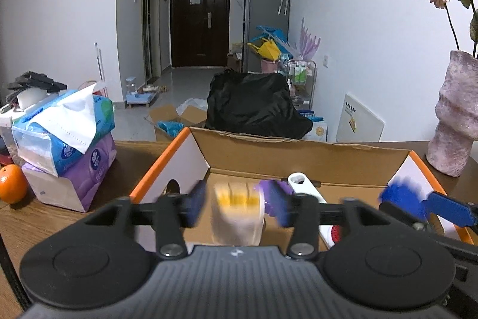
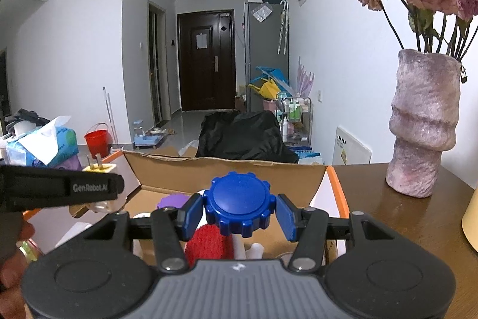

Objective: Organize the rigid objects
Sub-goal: 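Lower both grippers into the box and open them to release the objects, then withdraw both open grippers from the box, then close the right gripper on the white bottle cap while the left approaches the green spray bottle, then close the left gripper around the green spray bottle's body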

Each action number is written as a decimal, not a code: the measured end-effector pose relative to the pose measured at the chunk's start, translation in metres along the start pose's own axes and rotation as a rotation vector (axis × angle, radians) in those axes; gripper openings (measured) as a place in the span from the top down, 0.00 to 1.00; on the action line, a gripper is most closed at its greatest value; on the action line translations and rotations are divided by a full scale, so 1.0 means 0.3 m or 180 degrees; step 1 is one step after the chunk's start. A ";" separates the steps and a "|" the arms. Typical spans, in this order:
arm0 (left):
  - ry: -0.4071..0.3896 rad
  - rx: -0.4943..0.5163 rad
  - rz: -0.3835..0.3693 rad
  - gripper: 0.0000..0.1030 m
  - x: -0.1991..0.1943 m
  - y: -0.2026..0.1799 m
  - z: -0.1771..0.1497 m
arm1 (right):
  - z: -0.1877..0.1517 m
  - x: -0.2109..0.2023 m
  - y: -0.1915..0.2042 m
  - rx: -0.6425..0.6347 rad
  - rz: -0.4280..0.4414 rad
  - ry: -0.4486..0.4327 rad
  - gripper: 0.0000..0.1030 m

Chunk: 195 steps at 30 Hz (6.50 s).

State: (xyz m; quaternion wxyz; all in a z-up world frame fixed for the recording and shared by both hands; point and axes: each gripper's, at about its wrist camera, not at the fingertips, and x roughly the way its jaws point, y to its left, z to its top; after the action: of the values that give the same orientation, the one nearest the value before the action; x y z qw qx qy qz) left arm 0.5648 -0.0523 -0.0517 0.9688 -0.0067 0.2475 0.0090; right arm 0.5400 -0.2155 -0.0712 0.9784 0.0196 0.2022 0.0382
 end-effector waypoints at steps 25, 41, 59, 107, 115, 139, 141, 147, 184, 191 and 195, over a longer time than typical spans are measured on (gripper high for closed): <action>-0.0294 -0.0015 0.0179 0.00 -0.079 0.027 -0.018 | -0.006 -0.027 -0.035 0.0177 -0.0073 -0.0088 0.00; -0.0344 -0.0087 0.0192 0.00 -0.175 0.075 -0.063 | -0.027 -0.138 -0.047 0.0219 -0.0069 -0.0208 0.00; -0.0310 -0.0132 0.0190 0.00 -0.324 0.120 -0.152 | -0.079 -0.294 -0.042 0.0271 -0.0130 -0.0236 0.00; 0.0048 -0.0019 0.0091 0.00 -0.614 0.147 -0.404 | -0.328 -0.411 -0.026 0.0031 -0.0247 0.0821 0.24; 0.0102 -0.0066 0.0074 0.00 -0.602 0.159 -0.405 | -0.322 -0.348 -0.017 0.0061 -0.0224 0.0915 0.45; 0.0210 -0.0132 0.0389 0.00 -0.385 0.360 -0.298 | -0.284 -0.398 -0.138 0.0465 -0.0664 0.0517 0.62; 0.0196 -0.0114 0.0406 0.00 -0.360 0.380 -0.288 | -0.283 -0.392 -0.159 0.0513 -0.0733 0.0514 0.62; 0.0276 -0.0015 0.0392 0.07 -0.288 0.411 -0.272 | -0.284 -0.377 -0.216 0.0626 -0.0938 0.0526 0.62; 0.0496 0.0567 -0.0371 0.79 -0.204 0.475 -0.297 | -0.290 -0.356 -0.229 0.0564 -0.1111 0.0562 0.62; 0.0486 0.0582 -0.0403 0.78 -0.302 0.507 -0.348 | -0.287 -0.364 -0.231 0.0584 -0.1071 0.0550 0.62; 0.0443 0.0593 -0.0353 0.57 -0.314 0.493 -0.349 | -0.286 -0.361 -0.229 0.0574 -0.1058 0.0556 0.62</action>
State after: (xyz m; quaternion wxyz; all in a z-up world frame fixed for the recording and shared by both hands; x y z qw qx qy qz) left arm 0.4288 0.0923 -0.0998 0.9447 0.0690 0.3132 -0.0680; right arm 0.4113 -0.2910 -0.1109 0.9443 0.0700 0.2893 -0.1406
